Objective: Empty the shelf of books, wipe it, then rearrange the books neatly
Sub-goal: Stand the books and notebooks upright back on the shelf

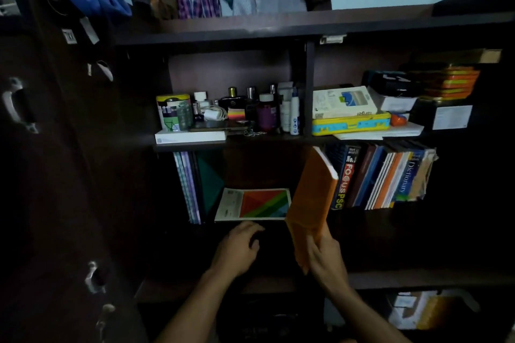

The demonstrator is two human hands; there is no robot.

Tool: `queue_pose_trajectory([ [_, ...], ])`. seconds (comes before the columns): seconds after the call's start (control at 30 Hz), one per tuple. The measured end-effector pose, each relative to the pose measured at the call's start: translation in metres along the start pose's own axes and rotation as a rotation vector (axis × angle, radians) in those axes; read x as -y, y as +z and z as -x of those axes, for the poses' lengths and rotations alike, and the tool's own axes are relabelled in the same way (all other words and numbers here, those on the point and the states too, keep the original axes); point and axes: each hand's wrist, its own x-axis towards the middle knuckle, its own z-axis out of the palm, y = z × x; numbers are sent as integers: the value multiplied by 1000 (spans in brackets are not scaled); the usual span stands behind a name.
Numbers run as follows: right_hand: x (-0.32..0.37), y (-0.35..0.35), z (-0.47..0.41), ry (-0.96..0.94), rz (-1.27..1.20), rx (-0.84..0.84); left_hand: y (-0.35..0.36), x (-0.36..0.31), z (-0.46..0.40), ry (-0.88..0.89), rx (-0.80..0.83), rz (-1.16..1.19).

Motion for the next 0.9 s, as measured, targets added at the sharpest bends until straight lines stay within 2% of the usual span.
queue_pose_trajectory([
  [0.13, -6, 17, -13, 68, -41, -33, -6, 28, -40, -109, 38, -199],
  [0.23, -16, 24, -23, 89, -25, -31, -9, 39, -64, -97, 142, -284],
  [0.33, -25, 24, -25, 61, -62, -39, -5, 46, -83, -68, 253, -519],
  [0.4, -29, 25, -27, 34, -94, -49, -5, 49, -91, -42, 248, -646],
  [0.53, -36, 26, -34, 35, -110, -82, -8, 31, -91, 22, 248, -593],
  [0.6, -33, 26, -33, 21, -123, -85, -11, 26, -87, 56, 189, -592],
  [0.7, -30, 26, -31, 2, -154, -61, -8, 32, -93, -61, 323, -653],
  [0.77, -32, 25, -31, 10, -148, -74, -13, 30, -94, -92, 230, -670],
  [0.8, -35, 24, -32, 12, -141, -85, -20, 27, -93, -91, 104, -655],
  [0.9, -37, 23, -37, 23, -139, -86, -34, 32, -92, -296, -174, -425],
])
